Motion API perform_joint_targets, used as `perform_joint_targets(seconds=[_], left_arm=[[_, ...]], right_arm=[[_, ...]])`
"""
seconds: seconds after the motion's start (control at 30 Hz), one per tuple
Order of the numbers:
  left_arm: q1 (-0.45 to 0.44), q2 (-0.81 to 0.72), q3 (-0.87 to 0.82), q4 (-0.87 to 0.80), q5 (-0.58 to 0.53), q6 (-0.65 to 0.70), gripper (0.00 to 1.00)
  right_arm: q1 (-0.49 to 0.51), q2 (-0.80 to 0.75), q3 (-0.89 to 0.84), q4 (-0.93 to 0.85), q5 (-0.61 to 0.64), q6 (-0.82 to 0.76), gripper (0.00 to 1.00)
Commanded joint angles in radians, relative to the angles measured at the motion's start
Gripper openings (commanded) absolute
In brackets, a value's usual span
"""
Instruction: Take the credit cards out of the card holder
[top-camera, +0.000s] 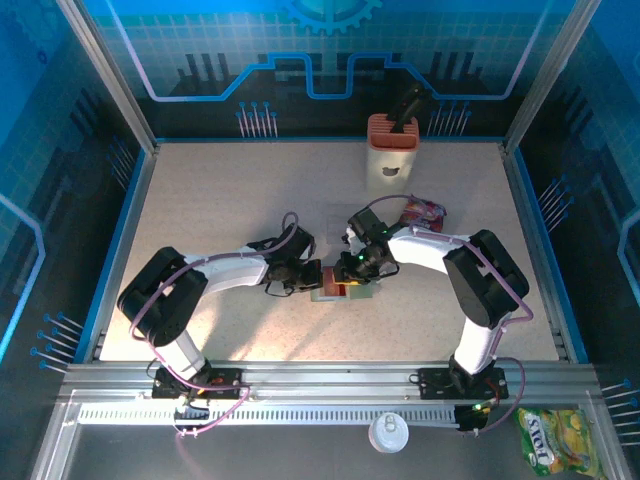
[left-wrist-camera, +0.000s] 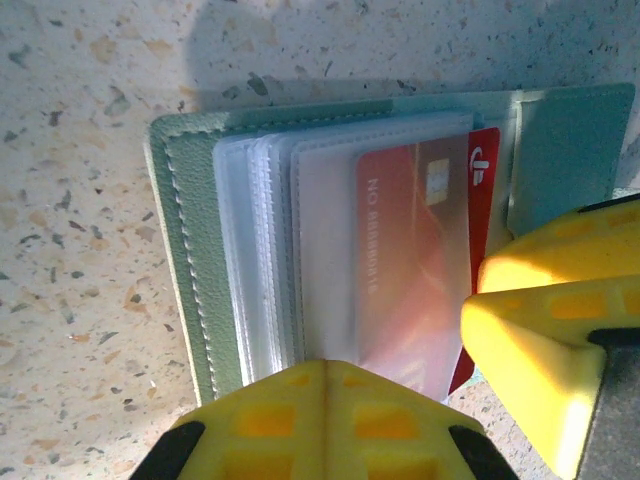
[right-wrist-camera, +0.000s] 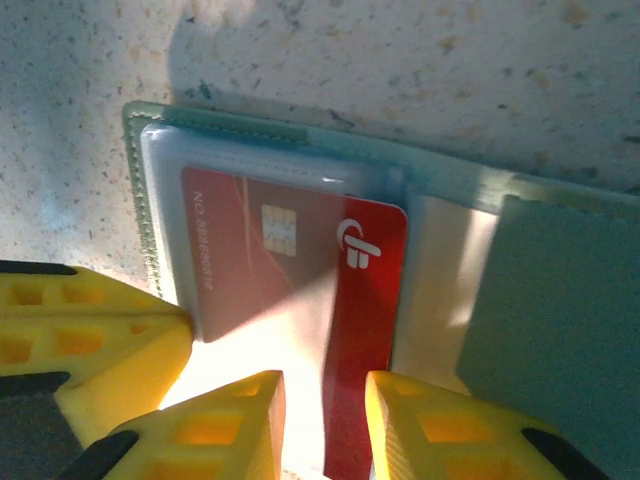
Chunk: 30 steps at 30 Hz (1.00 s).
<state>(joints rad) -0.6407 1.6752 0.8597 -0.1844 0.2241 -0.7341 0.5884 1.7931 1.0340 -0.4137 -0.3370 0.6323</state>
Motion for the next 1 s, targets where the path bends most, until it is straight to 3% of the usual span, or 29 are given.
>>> perform_joint_targets(seconds=[0.0,0.57,0.97], left_arm=[[-0.006,0.014,0.003,-0.074,-0.024,-0.002,0.00],[-0.010,-0.029,0.073,-0.113,0.010,0.022,0.00],[-0.040,0.025,0.128,-0.109,0.030,0.024,0.00]], right_arm=[[-0.014,-0.023,0.001,-0.056,0.041,-0.016,0.28],[-0.033,-0.074,-0.021,-0.030,0.025,-0.002,0.28],[-0.049,-0.080,-0.062,0.020,-0.008,0.015,0.26]])
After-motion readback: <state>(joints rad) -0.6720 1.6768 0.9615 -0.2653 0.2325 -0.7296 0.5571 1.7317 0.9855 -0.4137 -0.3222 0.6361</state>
